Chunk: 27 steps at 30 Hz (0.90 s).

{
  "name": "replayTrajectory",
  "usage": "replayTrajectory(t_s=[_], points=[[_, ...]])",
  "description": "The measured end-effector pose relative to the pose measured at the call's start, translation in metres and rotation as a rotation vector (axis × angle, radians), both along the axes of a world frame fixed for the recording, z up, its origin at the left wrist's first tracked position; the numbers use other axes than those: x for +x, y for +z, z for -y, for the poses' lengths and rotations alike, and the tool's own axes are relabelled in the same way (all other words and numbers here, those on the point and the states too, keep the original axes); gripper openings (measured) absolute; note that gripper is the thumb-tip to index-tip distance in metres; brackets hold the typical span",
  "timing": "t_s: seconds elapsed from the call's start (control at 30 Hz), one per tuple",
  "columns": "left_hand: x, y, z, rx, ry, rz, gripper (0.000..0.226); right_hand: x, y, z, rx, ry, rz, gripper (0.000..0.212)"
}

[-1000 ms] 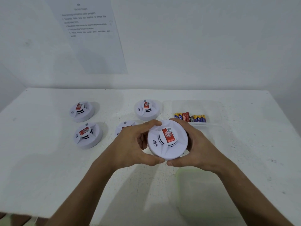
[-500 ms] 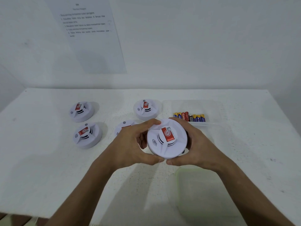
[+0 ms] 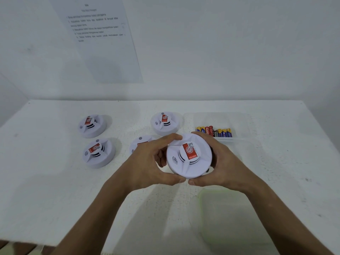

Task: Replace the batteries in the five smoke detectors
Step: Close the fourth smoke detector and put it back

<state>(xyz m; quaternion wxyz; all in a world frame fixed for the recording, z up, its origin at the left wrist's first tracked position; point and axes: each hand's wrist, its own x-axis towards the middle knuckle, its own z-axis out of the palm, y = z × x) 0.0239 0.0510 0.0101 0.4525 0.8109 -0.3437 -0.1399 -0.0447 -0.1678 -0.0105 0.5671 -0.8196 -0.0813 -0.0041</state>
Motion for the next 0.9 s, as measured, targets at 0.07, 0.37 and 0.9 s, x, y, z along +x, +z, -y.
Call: replayTrajectory(t_s=[0.07, 0.37, 0.9], points=[[0.0, -0.0005, 0.0003, -0.006, -0.002, 0.004, 0.083, -0.0006, 0.0011, 0.0006, 0.017, 0.004, 0.007, 0.097], [0.0001, 0.0005, 0.0019, 0.009, -0.024, 0.033, 0.083, -0.0016, 0.0028, -0.0004, 0.017, 0.004, 0.017, 0.097], [0.0, 0.0008, -0.0004, -0.003, -0.013, 0.039, 0.083, -0.0001, 0.0043, -0.0015, 0.037, 0.021, -0.008, 0.1]])
